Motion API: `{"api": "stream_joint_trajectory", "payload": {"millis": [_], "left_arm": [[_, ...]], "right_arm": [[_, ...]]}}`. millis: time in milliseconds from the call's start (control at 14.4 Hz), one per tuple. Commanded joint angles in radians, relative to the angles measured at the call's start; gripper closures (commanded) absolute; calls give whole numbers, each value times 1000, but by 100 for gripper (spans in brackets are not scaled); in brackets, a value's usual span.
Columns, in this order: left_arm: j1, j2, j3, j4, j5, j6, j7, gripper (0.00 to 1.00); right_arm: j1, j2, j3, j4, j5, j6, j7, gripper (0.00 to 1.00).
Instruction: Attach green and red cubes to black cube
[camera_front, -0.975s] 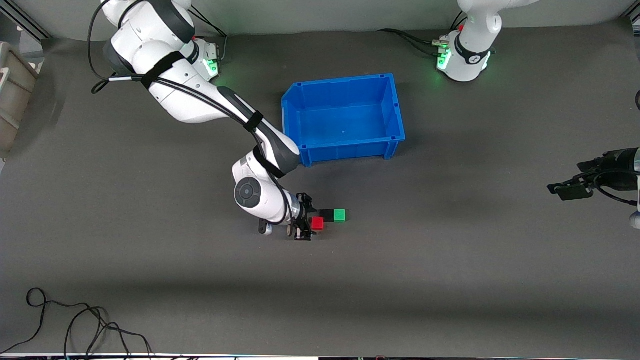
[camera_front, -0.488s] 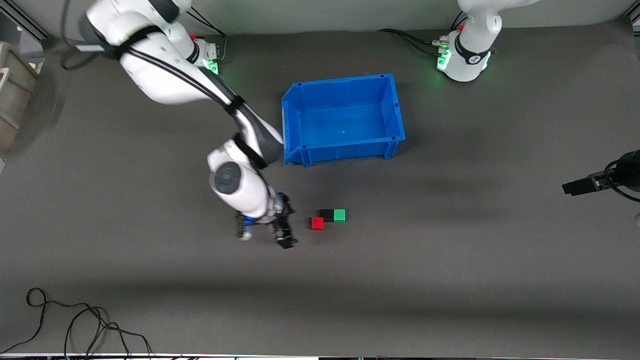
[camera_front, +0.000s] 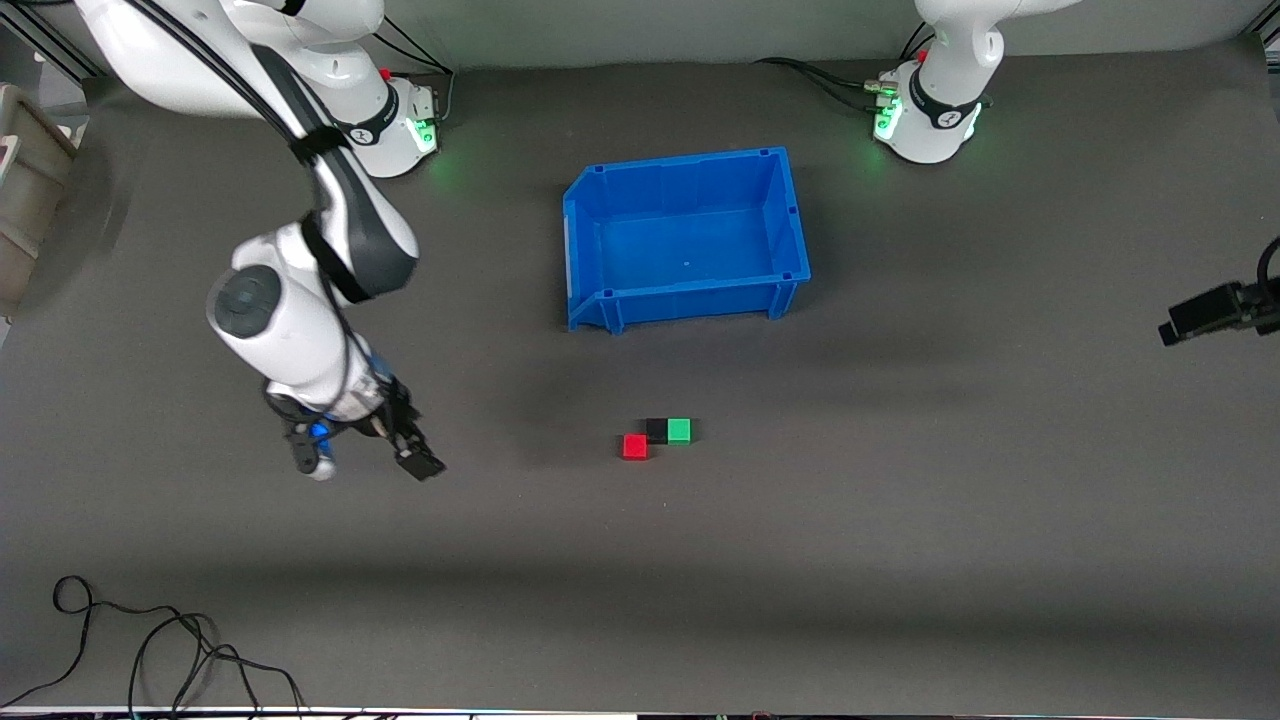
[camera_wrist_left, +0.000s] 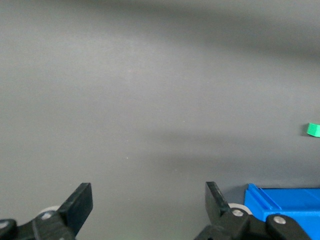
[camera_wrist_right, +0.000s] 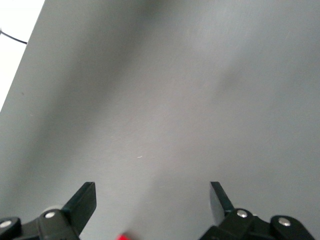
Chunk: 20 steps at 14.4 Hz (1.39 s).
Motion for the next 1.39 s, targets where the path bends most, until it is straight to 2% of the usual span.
{"api": "stream_joint_trajectory", "payload": {"millis": [0, 139, 279, 418, 627, 836, 1045, 1184, 1323], "left_arm": [[-36, -98, -4, -100, -9, 14, 17, 0], [-63, -108, -1, -101, -9, 11, 17, 0], [-128, -114, 48, -100, -9, 12, 17, 0], [-203, -117, 122, -100, -10, 11, 24, 0], [-199, -118, 127, -101, -10, 9, 56, 0], [-194, -121, 127, -120, -7, 34, 56, 0], [-197, -131, 125, -144, -7, 46, 56, 0], [-200, -153, 124, -188, -7, 84, 55, 0], [-199, -160, 124, -192, -9, 72, 55, 0]], "right_arm": [[-30, -88, -8, -44, -41, -124, -156, 0], [-39, -119, -11, -44, -165, -182, -310, 0], [-70, -160, -11, -41, -193, -247, -409, 0], [-82, -206, -11, -41, -161, -293, -519, 0], [-117, -242, -11, -19, -78, -322, -593, 0], [-179, -263, -12, 17, -58, -418, -837, 0], [-205, -274, -49, 74, 87, -509, -859, 0], [-205, -294, -55, 80, 89, -512, -877, 0], [-209, -297, -55, 115, 86, -534, -944, 0]]}}
